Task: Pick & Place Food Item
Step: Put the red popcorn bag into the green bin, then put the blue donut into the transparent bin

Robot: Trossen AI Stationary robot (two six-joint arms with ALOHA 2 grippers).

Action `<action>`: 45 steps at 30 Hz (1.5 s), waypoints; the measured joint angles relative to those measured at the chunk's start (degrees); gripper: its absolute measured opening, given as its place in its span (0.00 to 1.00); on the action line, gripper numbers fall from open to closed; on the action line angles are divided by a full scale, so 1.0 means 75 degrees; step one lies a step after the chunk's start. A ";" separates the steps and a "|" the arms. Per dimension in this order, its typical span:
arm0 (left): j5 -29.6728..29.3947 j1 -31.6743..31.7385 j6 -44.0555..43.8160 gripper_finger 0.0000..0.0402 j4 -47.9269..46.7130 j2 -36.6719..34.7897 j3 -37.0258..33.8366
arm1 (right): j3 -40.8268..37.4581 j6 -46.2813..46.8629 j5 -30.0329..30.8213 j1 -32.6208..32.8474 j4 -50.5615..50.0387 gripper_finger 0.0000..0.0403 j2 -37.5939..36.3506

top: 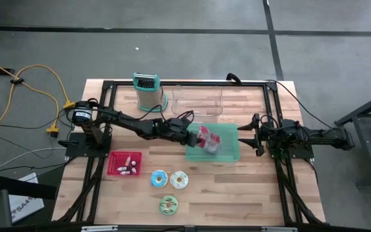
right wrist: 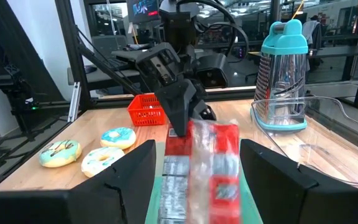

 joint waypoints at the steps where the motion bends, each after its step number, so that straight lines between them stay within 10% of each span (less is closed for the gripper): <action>1: 0.0003 0.0000 0.0032 0.11 -0.0012 0.0000 0.0000 | -0.0001 0.0000 0.0000 0.0001 -0.0002 0.55 0.0001; 17: 0.0059 -0.0154 -0.0167 0.29 0.0301 -0.0002 0.0000 | 0.0001 0.0000 -0.0001 0.0000 0.0000 0.55 0.0001; 34: 0.2463 0.0697 -0.0165 0.29 -0.0226 -0.0094 0.0000 | 0.0001 0.0000 -0.0002 0.0002 0.0000 0.55 0.0001; 45: 0.1731 0.0760 0.0535 0.29 -0.2345 -0.1184 0.0000 | 0.0001 0.0000 0.0000 0.0000 0.0000 0.55 -0.0002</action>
